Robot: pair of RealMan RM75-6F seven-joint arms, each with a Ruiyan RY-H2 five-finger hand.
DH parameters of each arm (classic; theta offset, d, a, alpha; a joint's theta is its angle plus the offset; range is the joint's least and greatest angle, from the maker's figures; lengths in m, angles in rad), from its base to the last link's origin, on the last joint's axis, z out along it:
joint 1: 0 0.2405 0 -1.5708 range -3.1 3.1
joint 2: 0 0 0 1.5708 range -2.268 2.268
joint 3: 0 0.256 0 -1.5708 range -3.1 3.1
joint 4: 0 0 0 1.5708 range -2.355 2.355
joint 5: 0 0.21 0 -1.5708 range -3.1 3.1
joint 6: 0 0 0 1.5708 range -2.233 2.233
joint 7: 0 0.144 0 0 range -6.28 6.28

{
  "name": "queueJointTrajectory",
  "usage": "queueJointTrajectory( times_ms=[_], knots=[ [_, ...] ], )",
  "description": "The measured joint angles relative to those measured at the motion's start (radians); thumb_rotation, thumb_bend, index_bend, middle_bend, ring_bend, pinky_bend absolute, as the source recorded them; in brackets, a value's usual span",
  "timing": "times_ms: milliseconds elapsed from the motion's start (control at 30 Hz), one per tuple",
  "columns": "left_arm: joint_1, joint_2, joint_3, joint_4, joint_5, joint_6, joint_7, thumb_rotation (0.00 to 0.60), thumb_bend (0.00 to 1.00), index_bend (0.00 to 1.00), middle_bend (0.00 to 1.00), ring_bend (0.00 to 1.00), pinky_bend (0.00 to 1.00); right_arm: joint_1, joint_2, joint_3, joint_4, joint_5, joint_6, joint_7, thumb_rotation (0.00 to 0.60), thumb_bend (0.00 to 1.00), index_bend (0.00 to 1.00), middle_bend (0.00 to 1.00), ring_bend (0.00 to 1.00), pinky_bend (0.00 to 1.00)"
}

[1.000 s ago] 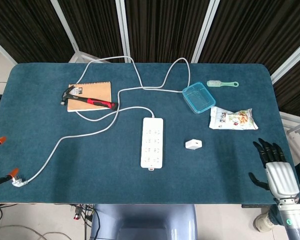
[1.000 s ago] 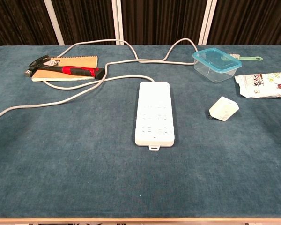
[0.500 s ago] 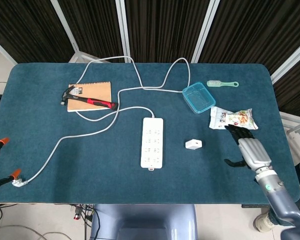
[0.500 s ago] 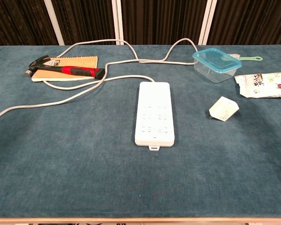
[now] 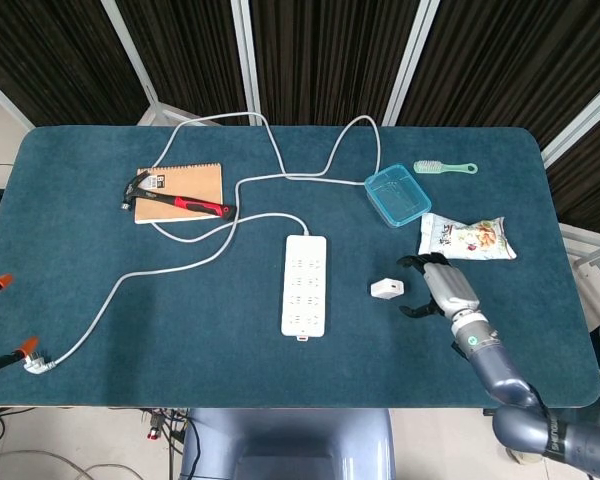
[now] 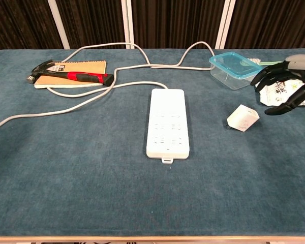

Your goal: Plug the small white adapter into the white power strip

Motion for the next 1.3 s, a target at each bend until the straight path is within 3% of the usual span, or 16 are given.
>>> queueJointTrajectory(
  times_ms=[300, 600, 867, 1300],
  knots=[
    [0.001, -0.003, -0.004, -0.002, -0.006, 0.002, 0.004, 0.6, 0.07, 0.17, 0.0, 0.0, 0.0, 0.034, -0.109, -0.001, 0.093, 0.029, 0.026, -0.028, 0.6, 0.29, 0.37, 0.33, 0.2, 0.04],
    [-0.001, -0.005, -0.008, 0.0, -0.016, -0.004, 0.005, 0.6, 0.07, 0.17, 0.0, 0.0, 0.0, 0.056, -0.192, -0.009, 0.18, 0.056, 0.025, -0.044, 0.6, 0.29, 0.37, 0.35, 0.21, 0.04],
    [-0.001, -0.006, -0.011, -0.003, -0.022, -0.005, 0.011, 0.6, 0.07, 0.17, 0.0, 0.0, 0.0, 0.069, -0.228, -0.011, 0.227, 0.085, 0.023, -0.068, 0.6, 0.29, 0.38, 0.45, 0.26, 0.04],
    [-0.002, -0.01, -0.008, -0.008, -0.019, -0.008, 0.02, 0.6, 0.07, 0.17, 0.0, 0.0, 0.0, 0.071, -0.261, -0.007, 0.273, 0.086, 0.017, -0.062, 0.6, 0.35, 0.51, 0.51, 0.28, 0.04]
  ],
)
